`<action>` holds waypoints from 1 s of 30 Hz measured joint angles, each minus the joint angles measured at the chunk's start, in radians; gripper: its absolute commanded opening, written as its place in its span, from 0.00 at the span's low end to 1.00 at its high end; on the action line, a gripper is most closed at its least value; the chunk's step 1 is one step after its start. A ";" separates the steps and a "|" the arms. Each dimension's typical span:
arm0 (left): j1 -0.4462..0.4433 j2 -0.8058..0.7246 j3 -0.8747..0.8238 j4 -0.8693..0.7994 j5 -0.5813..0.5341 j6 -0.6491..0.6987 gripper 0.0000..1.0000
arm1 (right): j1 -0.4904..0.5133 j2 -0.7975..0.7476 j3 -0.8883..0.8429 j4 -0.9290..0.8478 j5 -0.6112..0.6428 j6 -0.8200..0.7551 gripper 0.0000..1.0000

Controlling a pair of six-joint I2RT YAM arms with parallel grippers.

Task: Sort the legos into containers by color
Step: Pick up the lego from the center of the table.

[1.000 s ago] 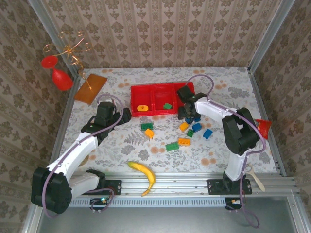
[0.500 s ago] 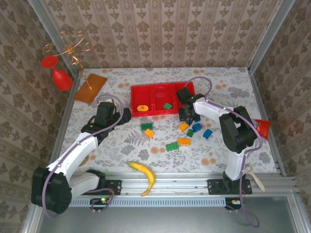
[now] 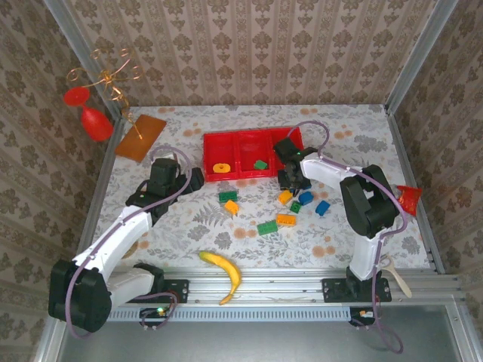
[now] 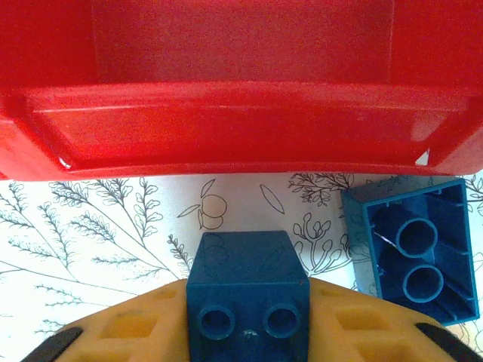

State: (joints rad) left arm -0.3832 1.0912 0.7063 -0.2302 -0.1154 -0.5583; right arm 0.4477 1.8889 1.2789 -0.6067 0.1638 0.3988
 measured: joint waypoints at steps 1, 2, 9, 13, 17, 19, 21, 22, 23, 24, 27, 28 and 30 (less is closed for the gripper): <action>0.000 0.000 0.000 0.000 0.000 0.000 1.00 | 0.000 0.000 0.000 0.002 0.000 0.002 0.30; 0.000 0.000 0.000 0.000 0.000 0.000 1.00 | 0.000 0.000 0.000 0.003 0.001 0.004 0.28; 0.005 0.000 0.000 0.000 0.000 0.000 1.00 | 0.000 -0.016 -0.006 0.005 0.001 0.017 0.21; 0.005 0.000 0.000 0.000 0.000 0.000 1.00 | 0.002 -0.072 -0.018 -0.002 0.005 0.021 0.19; 0.005 0.000 0.000 0.000 0.000 0.000 1.00 | 0.002 -0.135 -0.018 -0.002 0.008 0.024 0.19; 0.005 0.000 0.000 0.000 0.000 0.000 1.00 | 0.002 -0.163 -0.018 -0.002 0.009 0.024 0.19; 0.005 0.000 0.000 0.000 0.000 0.000 1.00 | 0.002 -0.183 -0.018 -0.002 0.009 0.024 0.19; 0.005 0.000 0.000 0.000 0.000 0.000 1.00 | 0.002 -0.192 -0.018 -0.002 0.011 0.024 0.19; 0.005 0.000 0.000 0.000 0.000 0.000 1.00 | 0.002 -0.197 -0.017 -0.002 0.013 0.023 0.19; 0.005 0.000 0.000 0.000 0.000 0.000 1.00 | 0.002 -0.199 -0.016 -0.003 0.016 0.023 0.19; 0.005 0.000 0.000 0.000 0.000 0.000 1.00 | 0.002 -0.198 0.013 -0.014 0.031 0.019 0.19; 0.005 0.000 0.000 0.000 0.000 0.000 1.00 | 0.002 -0.197 0.031 -0.019 0.039 0.016 0.19; 0.005 0.000 0.000 0.000 0.000 0.000 1.00 | 0.002 -0.185 0.077 -0.024 0.050 0.008 0.19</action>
State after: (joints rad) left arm -0.3779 1.0912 0.7063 -0.2306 -0.1154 -0.5587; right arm 0.4496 1.7039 1.3563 -0.6304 0.2134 0.4072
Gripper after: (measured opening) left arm 0.999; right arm 0.329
